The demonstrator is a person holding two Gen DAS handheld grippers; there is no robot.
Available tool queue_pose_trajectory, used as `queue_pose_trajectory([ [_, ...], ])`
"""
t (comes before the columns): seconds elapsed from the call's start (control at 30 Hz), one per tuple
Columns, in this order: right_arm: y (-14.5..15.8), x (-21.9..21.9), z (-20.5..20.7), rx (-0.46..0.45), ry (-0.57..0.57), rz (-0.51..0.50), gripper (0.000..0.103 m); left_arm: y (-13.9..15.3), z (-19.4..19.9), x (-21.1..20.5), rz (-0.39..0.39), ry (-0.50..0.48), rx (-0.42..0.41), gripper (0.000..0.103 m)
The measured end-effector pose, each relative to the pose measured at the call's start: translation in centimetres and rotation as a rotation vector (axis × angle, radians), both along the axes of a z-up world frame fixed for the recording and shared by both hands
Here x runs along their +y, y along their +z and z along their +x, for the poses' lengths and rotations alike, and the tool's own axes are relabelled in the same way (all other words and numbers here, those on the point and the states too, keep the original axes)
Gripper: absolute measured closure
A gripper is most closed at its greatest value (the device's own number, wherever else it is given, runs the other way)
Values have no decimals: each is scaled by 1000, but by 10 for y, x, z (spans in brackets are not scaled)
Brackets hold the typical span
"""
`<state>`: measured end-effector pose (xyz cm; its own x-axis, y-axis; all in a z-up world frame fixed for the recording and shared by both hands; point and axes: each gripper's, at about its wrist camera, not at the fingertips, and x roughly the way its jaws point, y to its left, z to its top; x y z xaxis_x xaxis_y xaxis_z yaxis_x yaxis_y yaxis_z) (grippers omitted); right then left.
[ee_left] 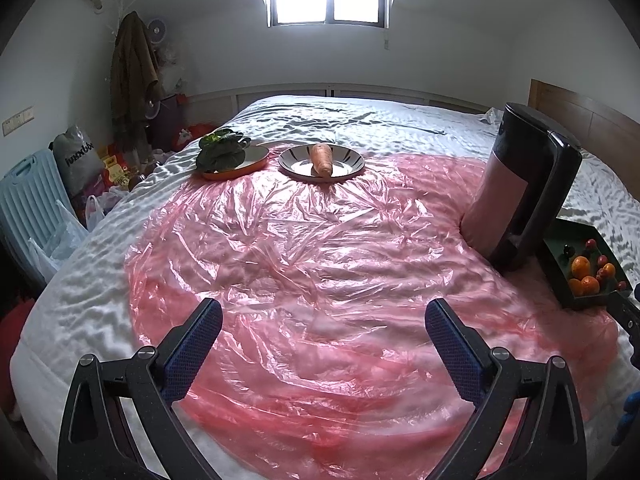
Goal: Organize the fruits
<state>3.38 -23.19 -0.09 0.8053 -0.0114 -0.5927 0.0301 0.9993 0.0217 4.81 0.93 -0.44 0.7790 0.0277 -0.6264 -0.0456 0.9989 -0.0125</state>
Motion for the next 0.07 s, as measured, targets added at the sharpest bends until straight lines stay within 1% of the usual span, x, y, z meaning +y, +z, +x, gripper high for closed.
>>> queue_pose_trajectory([
  [0.07, 0, 0, 0, 1, 0, 0, 0, 0, 1, -1, 0, -3, 0, 3],
])
